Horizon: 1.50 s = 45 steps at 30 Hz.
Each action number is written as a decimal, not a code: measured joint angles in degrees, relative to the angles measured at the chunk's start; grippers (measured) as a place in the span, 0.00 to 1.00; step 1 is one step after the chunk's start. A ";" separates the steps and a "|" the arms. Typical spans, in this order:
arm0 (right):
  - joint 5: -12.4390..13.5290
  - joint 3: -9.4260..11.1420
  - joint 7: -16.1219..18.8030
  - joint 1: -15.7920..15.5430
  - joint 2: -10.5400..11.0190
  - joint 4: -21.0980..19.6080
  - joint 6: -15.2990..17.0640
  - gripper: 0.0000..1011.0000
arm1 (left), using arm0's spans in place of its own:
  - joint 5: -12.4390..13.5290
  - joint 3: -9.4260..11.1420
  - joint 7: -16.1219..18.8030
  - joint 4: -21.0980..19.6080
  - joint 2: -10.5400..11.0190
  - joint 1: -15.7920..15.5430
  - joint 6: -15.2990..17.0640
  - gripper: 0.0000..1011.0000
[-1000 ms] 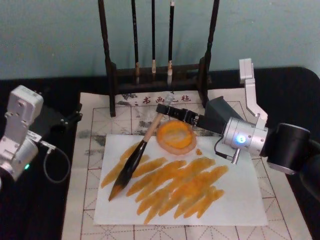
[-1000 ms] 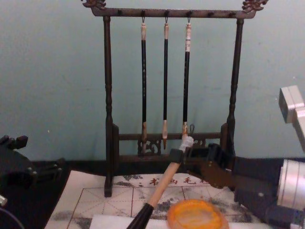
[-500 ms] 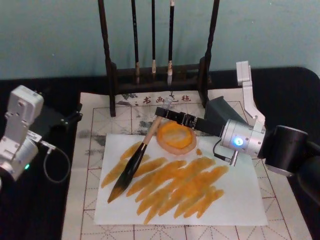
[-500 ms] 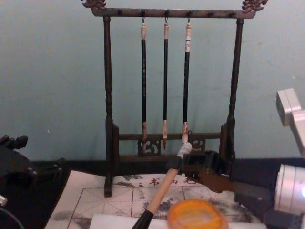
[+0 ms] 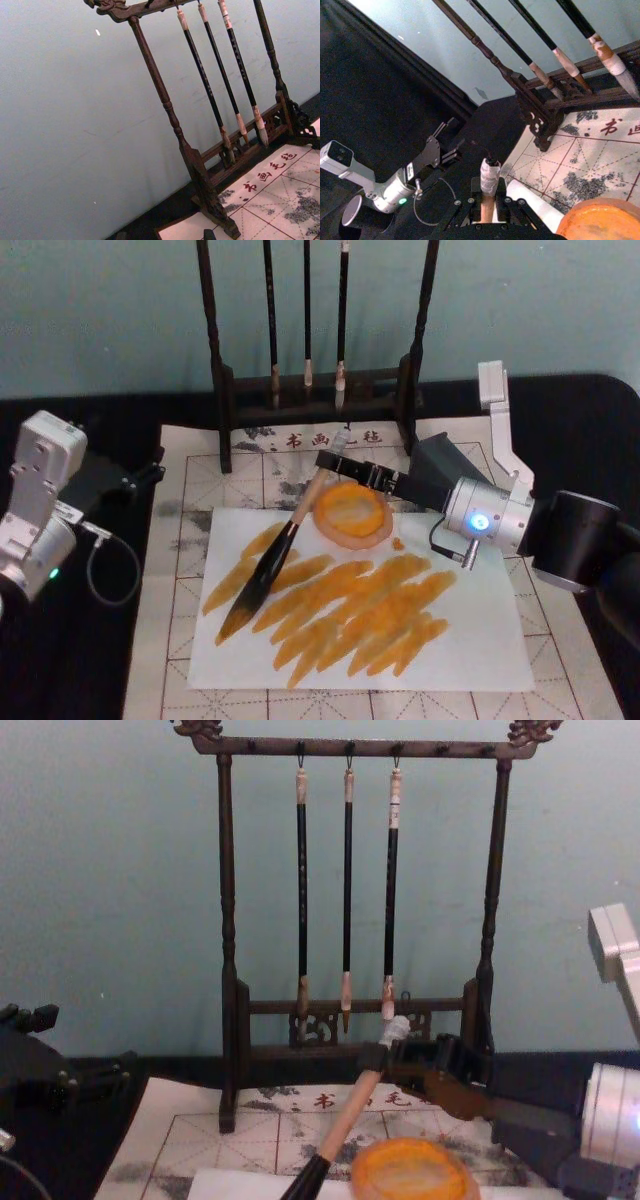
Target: Pick up the brush from the inkstone, write on the paper, then place the brush back to its original position.
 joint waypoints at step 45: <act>3.55 6.37 -2.56 -0.93 1.59 0.00 0.73 0.18 | 0.00 0.00 0.00 0.00 0.00 0.00 0.00 0.99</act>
